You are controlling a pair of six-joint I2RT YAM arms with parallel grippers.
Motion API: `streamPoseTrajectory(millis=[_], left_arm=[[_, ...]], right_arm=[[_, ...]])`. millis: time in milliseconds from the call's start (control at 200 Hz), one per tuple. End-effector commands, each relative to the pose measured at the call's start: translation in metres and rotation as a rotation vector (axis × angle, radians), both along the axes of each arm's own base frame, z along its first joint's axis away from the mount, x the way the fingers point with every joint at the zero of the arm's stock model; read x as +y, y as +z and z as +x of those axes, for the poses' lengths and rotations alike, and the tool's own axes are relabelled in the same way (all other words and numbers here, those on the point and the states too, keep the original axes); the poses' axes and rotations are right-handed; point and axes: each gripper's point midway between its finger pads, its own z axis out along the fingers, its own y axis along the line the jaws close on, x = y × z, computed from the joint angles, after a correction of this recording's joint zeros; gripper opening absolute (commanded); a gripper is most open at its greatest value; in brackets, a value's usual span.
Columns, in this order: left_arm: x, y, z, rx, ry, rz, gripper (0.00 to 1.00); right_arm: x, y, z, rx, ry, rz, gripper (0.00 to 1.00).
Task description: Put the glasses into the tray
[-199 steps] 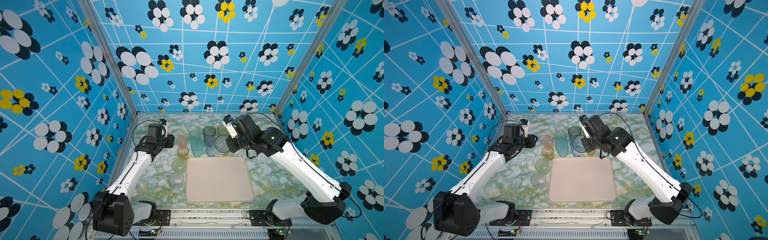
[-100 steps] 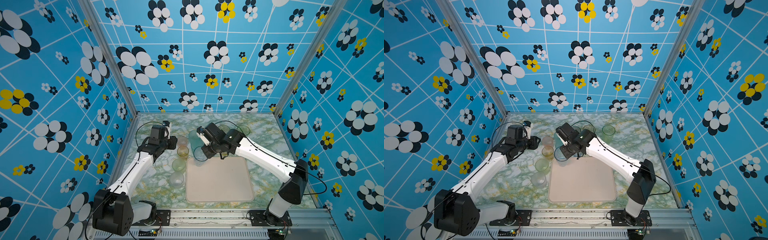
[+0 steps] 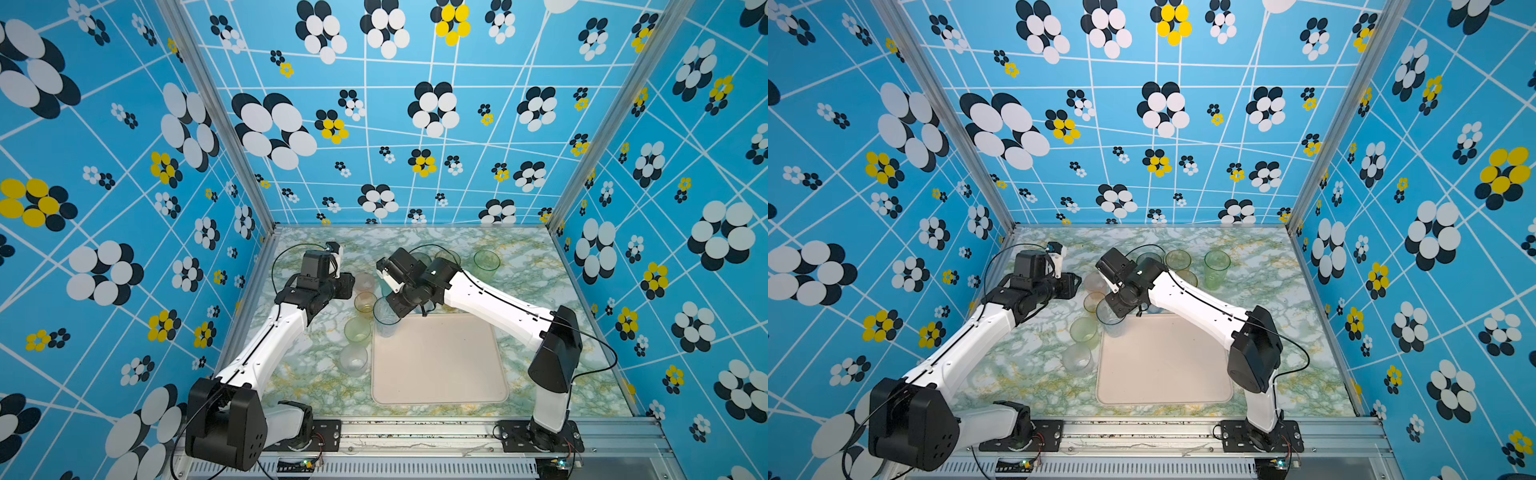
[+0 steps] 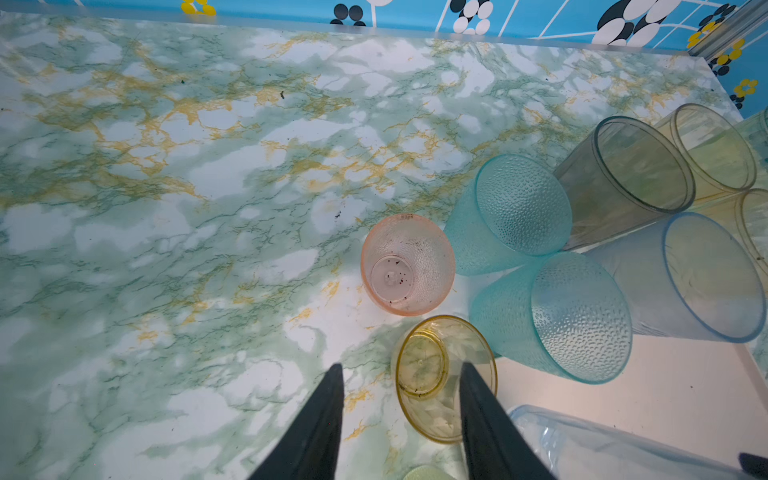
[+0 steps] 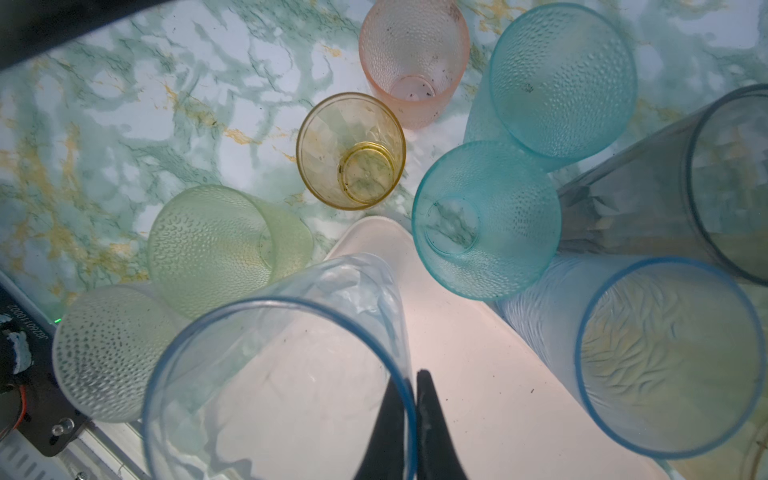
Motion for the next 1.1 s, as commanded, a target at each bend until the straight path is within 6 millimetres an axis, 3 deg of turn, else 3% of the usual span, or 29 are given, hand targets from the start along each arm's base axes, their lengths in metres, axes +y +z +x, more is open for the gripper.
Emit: streamPoseTrajectory(millis=[0,1095], left_arm=[[-0.004,-0.001,0.001,0.005,-0.023,0.005,0.47],[-0.002,-0.002,0.002,0.016,-0.024,0.002,0.47]], right_arm=[[0.005,0.000,0.003,-0.009,0.013,-0.018,0.00],[0.007,-0.028,0.007,0.034,0.010,-0.077,0.01]])
